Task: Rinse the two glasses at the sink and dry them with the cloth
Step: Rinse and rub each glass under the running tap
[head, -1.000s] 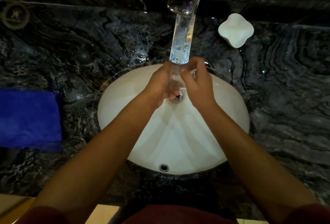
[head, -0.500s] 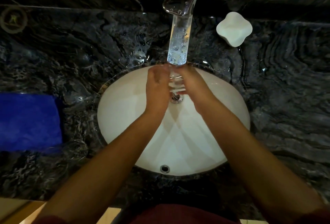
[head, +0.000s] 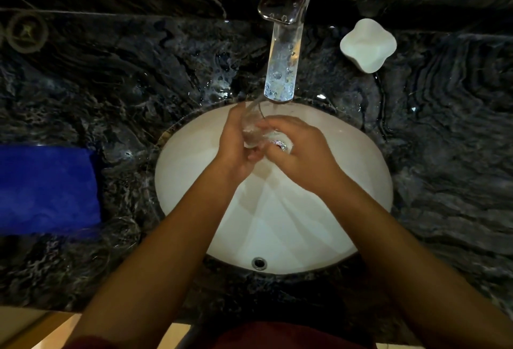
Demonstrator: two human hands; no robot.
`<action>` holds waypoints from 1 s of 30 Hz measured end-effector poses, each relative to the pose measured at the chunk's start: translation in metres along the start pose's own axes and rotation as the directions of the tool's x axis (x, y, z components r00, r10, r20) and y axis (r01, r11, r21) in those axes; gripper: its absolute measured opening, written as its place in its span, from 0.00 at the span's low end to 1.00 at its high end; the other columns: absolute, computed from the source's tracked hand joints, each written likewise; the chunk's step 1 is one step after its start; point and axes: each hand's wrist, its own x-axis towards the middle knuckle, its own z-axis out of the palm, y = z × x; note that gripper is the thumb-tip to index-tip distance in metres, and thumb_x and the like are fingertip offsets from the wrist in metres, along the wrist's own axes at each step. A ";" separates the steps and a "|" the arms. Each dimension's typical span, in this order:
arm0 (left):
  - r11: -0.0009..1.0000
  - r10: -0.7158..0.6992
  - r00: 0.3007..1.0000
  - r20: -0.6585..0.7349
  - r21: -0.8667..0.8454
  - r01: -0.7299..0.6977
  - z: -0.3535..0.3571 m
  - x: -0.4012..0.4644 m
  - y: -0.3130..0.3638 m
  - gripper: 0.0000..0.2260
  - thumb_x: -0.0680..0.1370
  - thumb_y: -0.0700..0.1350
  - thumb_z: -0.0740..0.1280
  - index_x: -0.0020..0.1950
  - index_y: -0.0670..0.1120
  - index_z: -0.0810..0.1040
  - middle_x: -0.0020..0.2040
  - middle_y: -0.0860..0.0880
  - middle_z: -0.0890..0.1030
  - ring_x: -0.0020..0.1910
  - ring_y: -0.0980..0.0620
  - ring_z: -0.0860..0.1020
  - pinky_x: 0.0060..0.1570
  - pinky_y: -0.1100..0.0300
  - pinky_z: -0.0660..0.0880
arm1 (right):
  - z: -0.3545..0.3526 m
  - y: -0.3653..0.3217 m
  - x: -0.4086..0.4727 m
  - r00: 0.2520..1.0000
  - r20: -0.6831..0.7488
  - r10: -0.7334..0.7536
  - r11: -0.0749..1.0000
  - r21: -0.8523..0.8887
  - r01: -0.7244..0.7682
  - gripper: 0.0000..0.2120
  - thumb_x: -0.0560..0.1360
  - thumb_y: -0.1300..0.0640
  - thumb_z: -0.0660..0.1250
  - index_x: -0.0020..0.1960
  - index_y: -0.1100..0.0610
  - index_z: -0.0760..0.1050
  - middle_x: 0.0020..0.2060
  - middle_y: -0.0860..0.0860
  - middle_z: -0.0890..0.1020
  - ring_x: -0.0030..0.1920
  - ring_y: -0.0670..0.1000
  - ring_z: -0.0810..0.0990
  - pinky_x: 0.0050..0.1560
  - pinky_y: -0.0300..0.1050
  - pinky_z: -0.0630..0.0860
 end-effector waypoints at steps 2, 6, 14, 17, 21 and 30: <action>1.000 -0.029 0.997 0.068 0.014 0.028 -0.002 0.002 -0.004 0.19 0.84 0.59 0.59 0.54 0.48 0.85 0.43 0.48 0.86 0.43 0.50 0.84 0.41 0.58 0.77 | -0.001 -0.002 0.013 0.978 0.204 0.052 0.991 -0.134 -0.025 0.21 0.77 0.53 0.72 0.69 0.54 0.79 0.64 0.52 0.83 0.61 0.55 0.81 0.59 0.54 0.78; 1.000 -0.006 0.996 0.089 0.025 0.003 0.000 0.008 -0.009 0.20 0.84 0.58 0.59 0.49 0.51 0.88 0.46 0.48 0.87 0.45 0.51 0.85 0.46 0.56 0.75 | 0.000 -0.006 0.031 0.957 0.271 0.101 0.978 -0.204 -0.045 0.24 0.75 0.51 0.71 0.71 0.50 0.75 0.68 0.50 0.77 0.65 0.53 0.77 0.60 0.53 0.77; 0.987 0.073 0.985 0.157 0.133 -0.094 0.001 0.018 -0.002 0.20 0.84 0.58 0.58 0.50 0.49 0.86 0.37 0.48 0.82 0.26 0.53 0.68 0.25 0.60 0.53 | -0.014 -0.005 0.058 0.861 0.433 0.267 0.944 0.063 -0.324 0.01 0.73 0.60 0.74 0.43 0.58 0.84 0.43 0.52 0.87 0.42 0.44 0.85 0.46 0.40 0.80; 1.000 0.006 0.981 0.192 0.018 -0.009 0.003 0.020 0.003 0.23 0.86 0.57 0.57 0.44 0.48 0.85 0.34 0.49 0.79 0.28 0.52 0.73 0.25 0.61 0.57 | -0.015 -0.004 0.051 0.919 0.351 0.181 0.973 0.073 -0.219 0.06 0.73 0.58 0.77 0.49 0.57 0.85 0.48 0.51 0.87 0.49 0.47 0.85 0.55 0.43 0.80; 0.992 -0.117 0.986 0.115 0.054 0.111 0.005 0.016 0.006 0.23 0.85 0.58 0.58 0.39 0.49 0.84 0.29 0.52 0.79 0.25 0.57 0.71 0.21 0.68 0.57 | -0.010 -0.002 0.042 0.964 0.242 0.107 0.994 -0.064 -0.094 0.13 0.74 0.52 0.75 0.58 0.50 0.83 0.57 0.50 0.85 0.57 0.53 0.82 0.59 0.54 0.78; 0.937 -0.006 0.999 0.037 0.350 -0.007 0.002 0.012 0.003 0.20 0.86 0.57 0.58 0.58 0.43 0.80 0.38 0.42 0.75 0.27 0.49 0.67 0.24 0.64 0.55 | -0.030 0.015 0.060 0.764 0.591 0.261 0.928 0.064 -0.367 0.06 0.78 0.58 0.73 0.53 0.52 0.87 0.46 0.41 0.88 0.49 0.39 0.84 0.52 0.41 0.80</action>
